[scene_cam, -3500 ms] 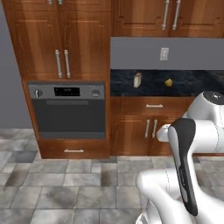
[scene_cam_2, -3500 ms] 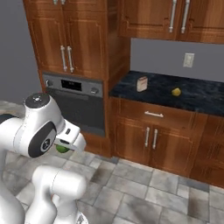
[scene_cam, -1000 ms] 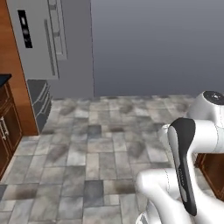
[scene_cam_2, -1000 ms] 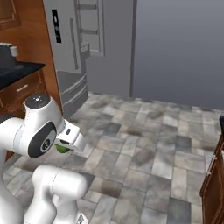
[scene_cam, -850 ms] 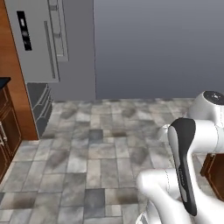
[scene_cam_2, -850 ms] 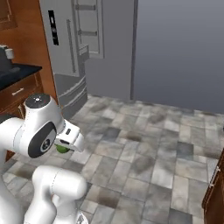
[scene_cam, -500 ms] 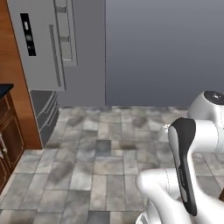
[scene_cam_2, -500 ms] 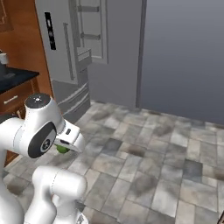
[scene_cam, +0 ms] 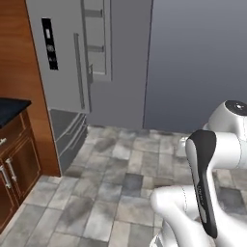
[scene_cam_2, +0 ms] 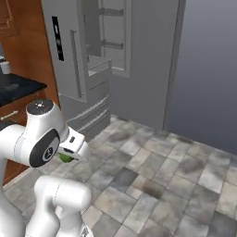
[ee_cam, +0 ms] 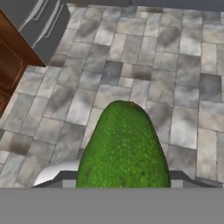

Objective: Place the avocado and squash inside the fridge drawer. Close the drawer after placing the vegetables.

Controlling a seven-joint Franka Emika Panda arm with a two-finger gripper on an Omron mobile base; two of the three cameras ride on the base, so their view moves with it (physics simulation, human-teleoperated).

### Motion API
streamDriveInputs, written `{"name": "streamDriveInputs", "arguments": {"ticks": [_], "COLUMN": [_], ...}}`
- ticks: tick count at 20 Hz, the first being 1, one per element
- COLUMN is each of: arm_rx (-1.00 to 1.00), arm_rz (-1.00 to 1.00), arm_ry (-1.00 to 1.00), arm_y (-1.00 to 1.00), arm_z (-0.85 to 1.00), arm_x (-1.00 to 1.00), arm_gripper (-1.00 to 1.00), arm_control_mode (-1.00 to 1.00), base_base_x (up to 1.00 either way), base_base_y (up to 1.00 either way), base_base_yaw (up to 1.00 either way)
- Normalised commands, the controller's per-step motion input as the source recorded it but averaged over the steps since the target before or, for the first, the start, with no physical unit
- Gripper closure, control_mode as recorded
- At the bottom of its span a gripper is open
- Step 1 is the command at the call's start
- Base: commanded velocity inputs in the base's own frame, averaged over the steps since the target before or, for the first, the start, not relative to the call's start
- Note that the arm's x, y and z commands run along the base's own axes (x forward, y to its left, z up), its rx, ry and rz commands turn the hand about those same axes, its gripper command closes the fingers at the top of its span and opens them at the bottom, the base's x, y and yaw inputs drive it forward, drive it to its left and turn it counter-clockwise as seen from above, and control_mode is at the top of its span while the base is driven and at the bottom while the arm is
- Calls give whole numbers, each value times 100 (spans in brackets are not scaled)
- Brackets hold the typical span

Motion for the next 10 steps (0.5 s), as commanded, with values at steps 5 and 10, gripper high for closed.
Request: {"name": "streamDriveInputs", "arguments": {"ticks": [5,10], "arm_rx": [0,0], "arm_rz": [0,0], "arm_ry": [0,0], "arm_y": [0,0], "arm_z": [0,0], "arm_x": [0,0], "arm_gripper": [100,100], "arm_control_mode": [100,100], "base_base_x": [100,100], "base_base_y": [-49,-50], "base_base_yaw": [39,40]}}
